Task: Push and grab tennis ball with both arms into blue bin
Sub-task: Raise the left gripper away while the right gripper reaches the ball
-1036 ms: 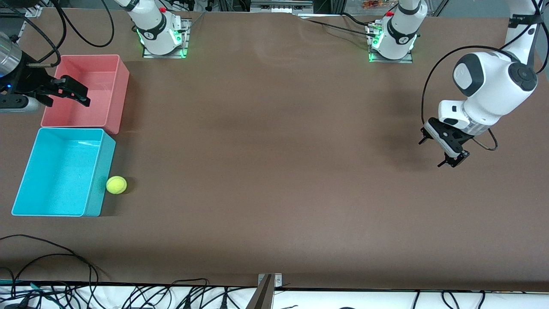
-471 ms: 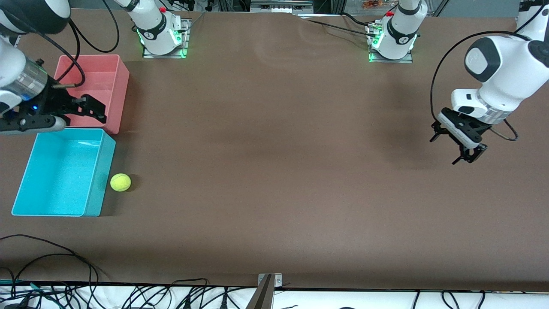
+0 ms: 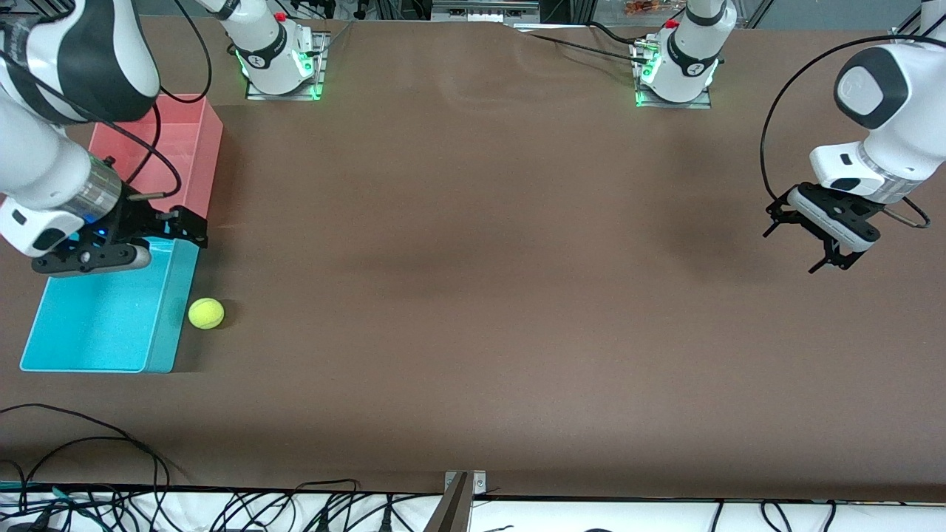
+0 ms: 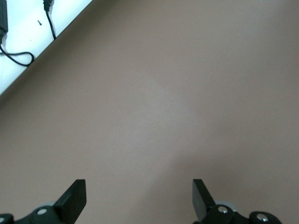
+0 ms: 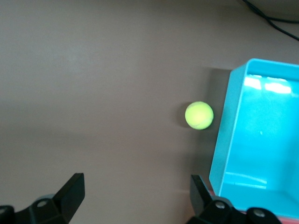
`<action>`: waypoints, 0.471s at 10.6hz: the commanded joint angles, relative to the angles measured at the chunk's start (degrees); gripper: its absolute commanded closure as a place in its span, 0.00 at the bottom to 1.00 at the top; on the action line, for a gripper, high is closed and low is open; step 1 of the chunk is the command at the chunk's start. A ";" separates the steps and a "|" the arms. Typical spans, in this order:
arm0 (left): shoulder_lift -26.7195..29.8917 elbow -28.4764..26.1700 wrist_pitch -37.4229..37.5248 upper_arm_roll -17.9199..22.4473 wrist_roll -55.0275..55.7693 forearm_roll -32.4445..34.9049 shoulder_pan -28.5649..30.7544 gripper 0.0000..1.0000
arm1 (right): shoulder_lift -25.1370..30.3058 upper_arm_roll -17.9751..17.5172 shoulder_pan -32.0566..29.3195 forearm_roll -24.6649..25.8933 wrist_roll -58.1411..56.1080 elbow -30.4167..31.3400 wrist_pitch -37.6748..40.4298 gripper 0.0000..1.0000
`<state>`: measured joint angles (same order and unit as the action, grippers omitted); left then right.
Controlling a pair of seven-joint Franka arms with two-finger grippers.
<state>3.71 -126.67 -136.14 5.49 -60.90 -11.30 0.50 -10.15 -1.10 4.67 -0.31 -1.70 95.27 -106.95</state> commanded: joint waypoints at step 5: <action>1.39 15.20 24.06 -1.18 25.72 9.36 -0.85 0.00 | -9.34 0.84 -3.52 -1.01 -28.40 0.44 -4.24 0.00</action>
<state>5.04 -115.87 -118.00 4.39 -40.88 -4.30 0.09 -16.60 -0.27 3.61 -0.31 -20.92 95.84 -110.22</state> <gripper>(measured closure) 0.000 0.000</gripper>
